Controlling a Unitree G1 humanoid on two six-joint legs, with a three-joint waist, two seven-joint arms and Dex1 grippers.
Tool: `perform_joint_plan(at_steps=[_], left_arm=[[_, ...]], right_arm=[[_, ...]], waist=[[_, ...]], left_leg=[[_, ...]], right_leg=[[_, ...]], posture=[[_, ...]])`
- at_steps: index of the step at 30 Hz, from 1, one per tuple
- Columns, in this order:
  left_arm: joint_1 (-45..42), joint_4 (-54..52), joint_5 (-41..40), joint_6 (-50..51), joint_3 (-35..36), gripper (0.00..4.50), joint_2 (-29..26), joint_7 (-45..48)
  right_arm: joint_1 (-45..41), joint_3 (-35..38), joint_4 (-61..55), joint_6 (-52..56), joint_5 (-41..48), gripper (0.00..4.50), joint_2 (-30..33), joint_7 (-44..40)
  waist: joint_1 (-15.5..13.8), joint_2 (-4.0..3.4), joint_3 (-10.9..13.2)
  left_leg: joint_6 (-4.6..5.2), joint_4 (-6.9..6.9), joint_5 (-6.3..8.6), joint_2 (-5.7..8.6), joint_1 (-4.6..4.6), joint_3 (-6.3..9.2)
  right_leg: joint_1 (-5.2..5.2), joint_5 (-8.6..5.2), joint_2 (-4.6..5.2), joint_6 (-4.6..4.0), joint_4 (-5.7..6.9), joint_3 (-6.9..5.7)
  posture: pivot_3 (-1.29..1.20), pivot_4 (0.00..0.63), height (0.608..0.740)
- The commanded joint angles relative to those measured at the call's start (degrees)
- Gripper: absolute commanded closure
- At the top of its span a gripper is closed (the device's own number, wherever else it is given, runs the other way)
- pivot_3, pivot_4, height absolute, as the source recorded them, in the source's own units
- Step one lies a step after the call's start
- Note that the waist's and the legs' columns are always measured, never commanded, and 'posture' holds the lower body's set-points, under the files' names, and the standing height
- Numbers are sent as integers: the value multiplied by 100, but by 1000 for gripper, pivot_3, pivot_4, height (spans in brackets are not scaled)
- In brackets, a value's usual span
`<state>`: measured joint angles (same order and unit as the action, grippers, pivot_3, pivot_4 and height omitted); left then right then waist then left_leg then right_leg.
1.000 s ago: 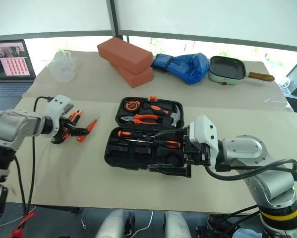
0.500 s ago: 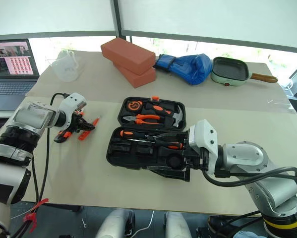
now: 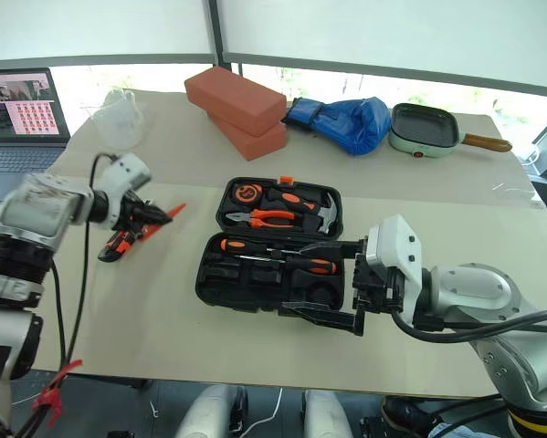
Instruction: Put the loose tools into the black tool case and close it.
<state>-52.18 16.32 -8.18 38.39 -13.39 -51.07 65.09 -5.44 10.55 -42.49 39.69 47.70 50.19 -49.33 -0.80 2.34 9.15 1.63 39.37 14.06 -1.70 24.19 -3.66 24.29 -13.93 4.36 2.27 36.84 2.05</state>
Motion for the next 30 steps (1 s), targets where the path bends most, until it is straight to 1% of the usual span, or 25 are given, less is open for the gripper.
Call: perform_joint_plan(at_steps=[1,3,6,9,11,13,17,21,24,26,30], left_arm=[[99,-1222,-294,-271,-77,4113,-10,680],[147,-1632,-243,-388,-319,4113,-1,959],[207,-2182,-148,-796,-910,4113,-21,1704],[73,-2066,194,-993,-1298,4113,148,1830],[-110,-1812,568,-981,-1669,4113,416,1761],[-229,-1658,677,-814,-1871,4113,630,1831],[-415,-1116,1008,-992,-2059,4113,964,1776],[-556,-755,1107,-796,-2090,4113,1253,1826],[-602,-491,1198,-991,-2076,4113,1439,1765],[-603,-356,1208,-943,-2070,4113,1608,1734],[-521,-304,1273,-1017,-2128,4113,1677,1855]], right_arm=[[411,368,-207,-81,-115,0,98,69],[622,527,-270,-68,-55,0,95,98],[889,714,-374,-68,-27,0,63,196],[943,733,-446,-67,-21,0,47,309],[981,722,-516,-44,-18,0,10,420],[1029,718,-584,-31,-10,0,-22,522],[1177,777,-723,-37,20,0,-61,668],[1287,794,-808,-59,48,0,-79,777],[1303,776,-837,-74,83,0,-91,866],[1259,753,-818,-75,108,0,-106,936],[1213,764,-796,-46,160,0,-98,1012]], waist=[[-25,-1,0],[-17,-1,0],[6,-1,-1],[13,-1,0],[15,-1,0],[13,-1,0],[13,0,0],[14,-1,0],[14,-1,0],[14,-1,0],[15,0,0]], left_leg=[[4,12,2,0,4,-1],[13,36,8,-2,5,0],[14,47,9,0,6,0],[14,47,8,6,2,-1],[14,49,8,4,1,-1],[14,51,8,5,3,1],[15,54,9,8,8,3],[15,54,9,8,7,4],[16,55,9,8,7,5],[16,54,9,7,6,6],[16,54,9,8,7,6]], right_leg=[[0,0,1,5,-2,0],[-6,-2,-1,9,6,-1],[-10,1,-4,14,9,3],[-11,1,-10,14,12,7],[-11,2,-17,13,14,10],[-11,2,-19,13,15,10],[-9,2,-16,16,13,11],[-10,2,-16,16,14,11],[-10,2,-15,17,13,11],[-10,2,-15,16,13,11],[-10,2,-14,17,14,12]], posture=[[0,150,738],[0,150,738],[0,150,738],[0,150,738],[0,150,738],[0,150,738],[0,150,738],[0,150,738],[0,150,738],[0,150,738],[0,150,738]])
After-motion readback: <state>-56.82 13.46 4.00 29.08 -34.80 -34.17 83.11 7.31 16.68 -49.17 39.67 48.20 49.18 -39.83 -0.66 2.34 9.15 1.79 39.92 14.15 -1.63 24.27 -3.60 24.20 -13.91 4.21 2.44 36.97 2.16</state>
